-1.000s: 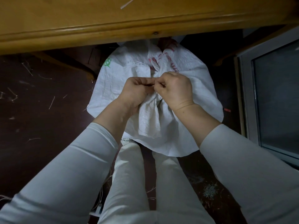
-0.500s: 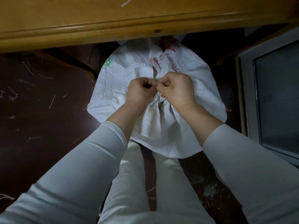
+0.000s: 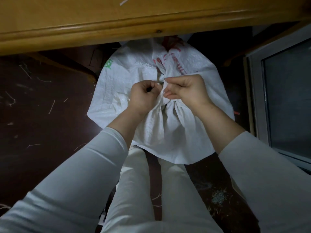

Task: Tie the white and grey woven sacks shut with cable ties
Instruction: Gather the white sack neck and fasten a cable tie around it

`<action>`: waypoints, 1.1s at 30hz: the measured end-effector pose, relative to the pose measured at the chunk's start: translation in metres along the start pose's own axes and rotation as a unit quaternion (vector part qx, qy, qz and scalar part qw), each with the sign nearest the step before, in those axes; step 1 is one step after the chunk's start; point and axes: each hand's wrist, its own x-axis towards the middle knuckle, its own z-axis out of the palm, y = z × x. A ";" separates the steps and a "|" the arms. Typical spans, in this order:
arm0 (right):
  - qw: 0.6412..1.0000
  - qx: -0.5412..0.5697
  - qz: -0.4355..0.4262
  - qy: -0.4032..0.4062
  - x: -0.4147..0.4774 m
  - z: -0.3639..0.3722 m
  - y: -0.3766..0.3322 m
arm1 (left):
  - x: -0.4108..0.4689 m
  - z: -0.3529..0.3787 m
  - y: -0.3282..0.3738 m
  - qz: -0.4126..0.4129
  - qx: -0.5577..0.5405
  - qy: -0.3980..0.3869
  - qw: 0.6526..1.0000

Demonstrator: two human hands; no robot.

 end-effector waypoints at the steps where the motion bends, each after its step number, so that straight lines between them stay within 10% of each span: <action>1: 1.000 -0.005 0.009 0.000 0.001 -0.001 -0.004 | -0.002 -0.001 0.000 0.004 -0.010 -0.003 1.000; 22: 0.979 -0.205 0.003 -0.017 0.017 0.009 -0.020 | 0.000 -0.005 0.010 0.049 0.044 -0.025 0.998; 33: 0.992 -0.115 0.033 0.040 0.022 0.008 -0.022 | -0.002 0.007 0.012 0.064 0.107 0.093 0.988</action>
